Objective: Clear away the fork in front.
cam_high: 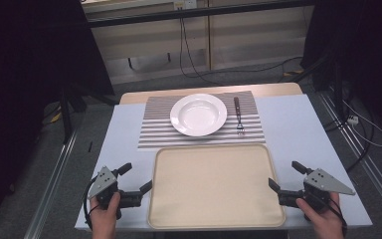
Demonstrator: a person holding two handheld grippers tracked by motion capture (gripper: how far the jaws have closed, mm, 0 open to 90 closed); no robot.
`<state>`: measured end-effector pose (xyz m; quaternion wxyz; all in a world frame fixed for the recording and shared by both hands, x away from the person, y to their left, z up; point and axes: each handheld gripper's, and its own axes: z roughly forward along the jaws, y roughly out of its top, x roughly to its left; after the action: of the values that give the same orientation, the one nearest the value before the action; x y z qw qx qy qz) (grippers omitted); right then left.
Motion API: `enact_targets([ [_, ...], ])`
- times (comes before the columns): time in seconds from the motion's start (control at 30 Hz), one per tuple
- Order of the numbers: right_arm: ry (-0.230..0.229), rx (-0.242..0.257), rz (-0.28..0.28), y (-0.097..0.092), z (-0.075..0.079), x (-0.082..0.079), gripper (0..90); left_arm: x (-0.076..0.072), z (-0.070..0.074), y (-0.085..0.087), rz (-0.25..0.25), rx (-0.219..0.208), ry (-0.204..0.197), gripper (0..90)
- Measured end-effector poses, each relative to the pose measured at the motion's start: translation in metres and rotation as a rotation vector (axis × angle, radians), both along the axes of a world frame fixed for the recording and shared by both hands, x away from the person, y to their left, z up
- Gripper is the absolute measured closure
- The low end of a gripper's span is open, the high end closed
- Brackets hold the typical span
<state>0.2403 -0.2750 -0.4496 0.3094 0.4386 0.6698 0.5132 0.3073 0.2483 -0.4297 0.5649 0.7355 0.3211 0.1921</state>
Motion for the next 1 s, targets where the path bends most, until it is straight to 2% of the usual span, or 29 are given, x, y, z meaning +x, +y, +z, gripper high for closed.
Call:
enact_targets([
  [0.4, 0.000, -0.013, 0.001, -0.001, 0.001, 0.001, 3.4, 0.001, 0.001, 0.000, -0.003, 0.003, -0.006, 2.0],
  [0.63, -0.004, -0.031, -0.017, -0.003, 0.005, 0.010, 3.4, 0.000, 0.000, 0.001, -0.006, -0.005, -0.002, 2.0],
  [0.9, 0.000, -0.071, -0.017, 0.002, 0.014, 0.033, 3.5, 0.001, -0.001, 0.003, -0.007, -0.016, 0.007, 2.0],
  [1.0, 0.012, -0.078, -0.020, 0.006, 0.014, 0.049, 3.6, 0.001, -0.001, 0.003, -0.008, -0.017, 0.004, 2.0],
])
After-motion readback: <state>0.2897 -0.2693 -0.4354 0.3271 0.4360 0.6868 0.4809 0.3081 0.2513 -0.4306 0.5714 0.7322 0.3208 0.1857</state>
